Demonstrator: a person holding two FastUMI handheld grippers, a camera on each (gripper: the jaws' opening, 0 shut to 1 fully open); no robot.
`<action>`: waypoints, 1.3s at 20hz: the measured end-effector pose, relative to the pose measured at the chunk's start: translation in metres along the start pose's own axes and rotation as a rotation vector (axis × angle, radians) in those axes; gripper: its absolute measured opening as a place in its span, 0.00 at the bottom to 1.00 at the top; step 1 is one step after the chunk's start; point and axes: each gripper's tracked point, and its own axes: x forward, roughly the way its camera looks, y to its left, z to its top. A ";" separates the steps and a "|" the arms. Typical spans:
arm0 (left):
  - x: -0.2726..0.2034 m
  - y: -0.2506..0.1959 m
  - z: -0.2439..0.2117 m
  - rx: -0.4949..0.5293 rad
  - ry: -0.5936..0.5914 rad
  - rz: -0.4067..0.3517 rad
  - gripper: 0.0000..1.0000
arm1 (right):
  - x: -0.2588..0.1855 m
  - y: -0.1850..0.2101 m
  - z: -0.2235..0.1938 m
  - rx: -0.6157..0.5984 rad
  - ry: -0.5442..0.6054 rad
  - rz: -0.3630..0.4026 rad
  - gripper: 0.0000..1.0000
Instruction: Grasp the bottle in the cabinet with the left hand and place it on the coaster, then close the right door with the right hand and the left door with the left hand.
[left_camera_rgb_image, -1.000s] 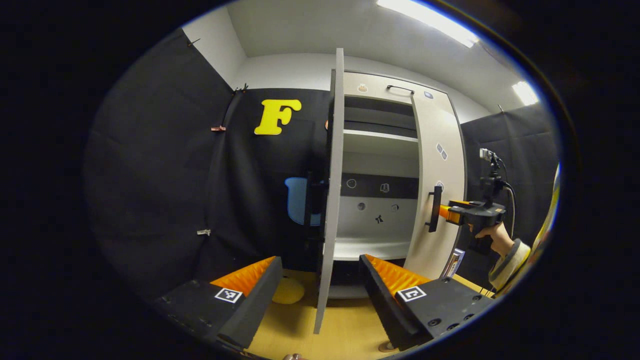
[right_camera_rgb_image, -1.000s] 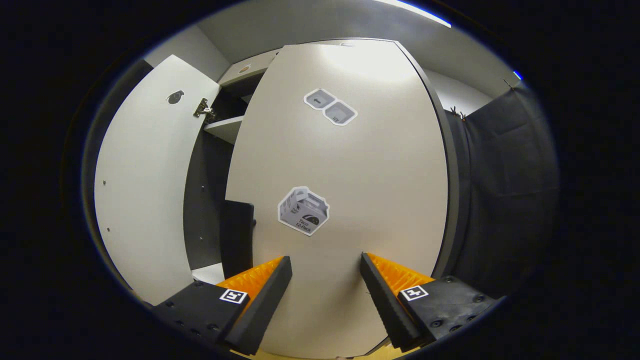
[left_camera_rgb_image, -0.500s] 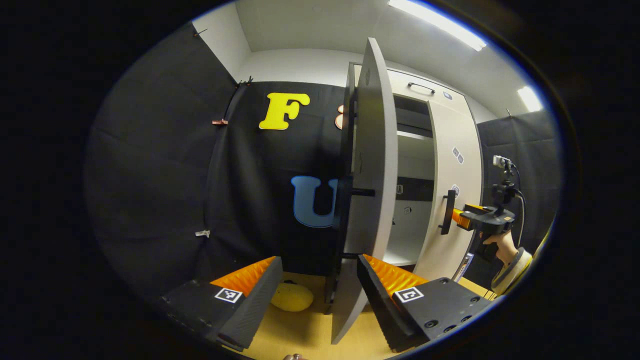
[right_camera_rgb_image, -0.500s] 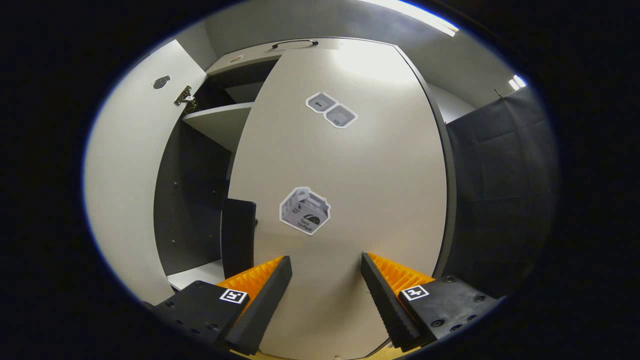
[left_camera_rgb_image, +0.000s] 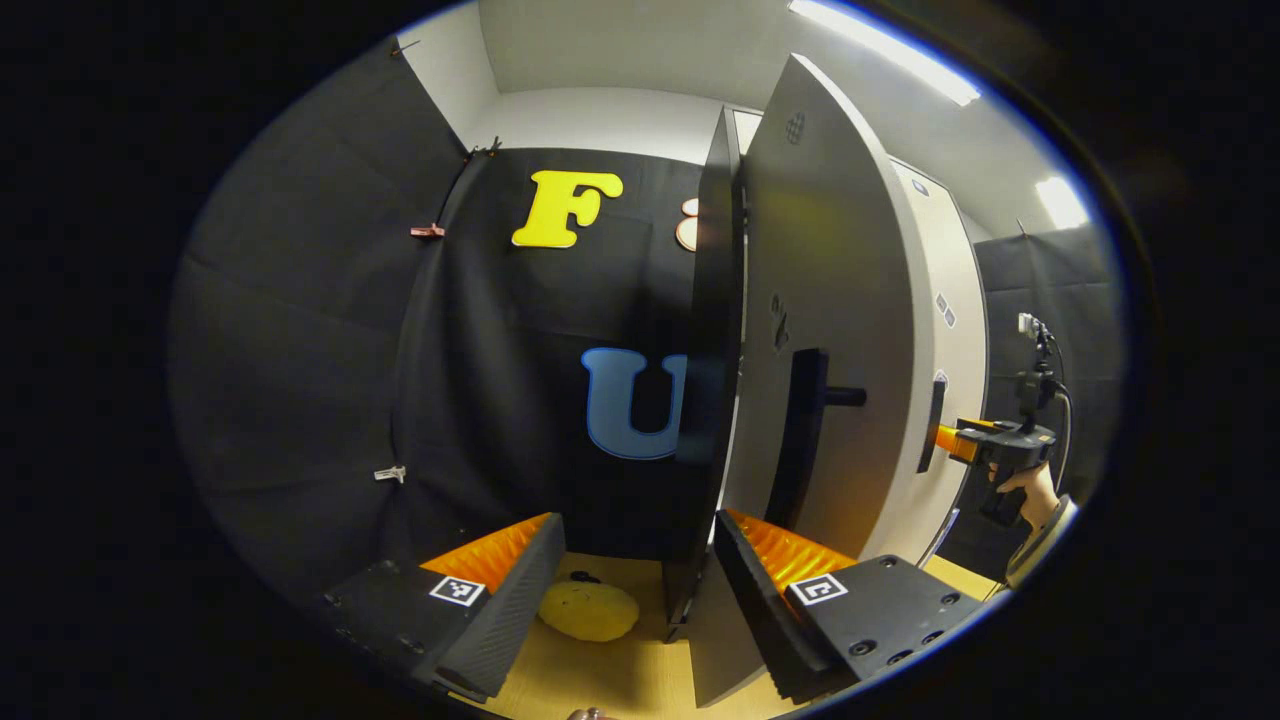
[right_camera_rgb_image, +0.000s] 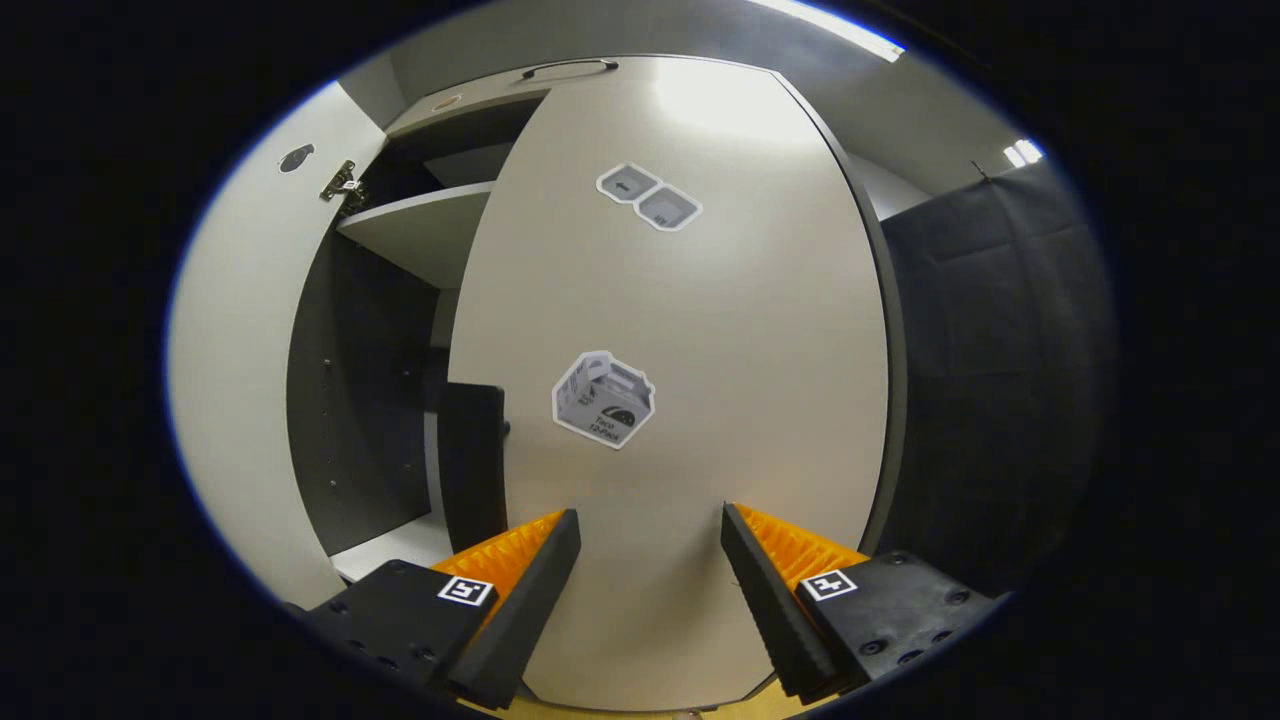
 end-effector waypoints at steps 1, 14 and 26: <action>0.006 0.001 0.000 0.002 0.005 -0.011 0.95 | -0.011 0.000 0.003 0.008 -0.012 0.008 0.95; 0.002 -0.045 -0.002 0.026 0.006 -0.157 0.92 | -0.105 -0.014 0.006 -0.041 -0.007 0.010 0.97; 0.037 -0.181 -0.009 -0.043 0.002 -0.373 0.96 | -0.103 -0.055 0.016 -0.071 -0.014 0.046 0.97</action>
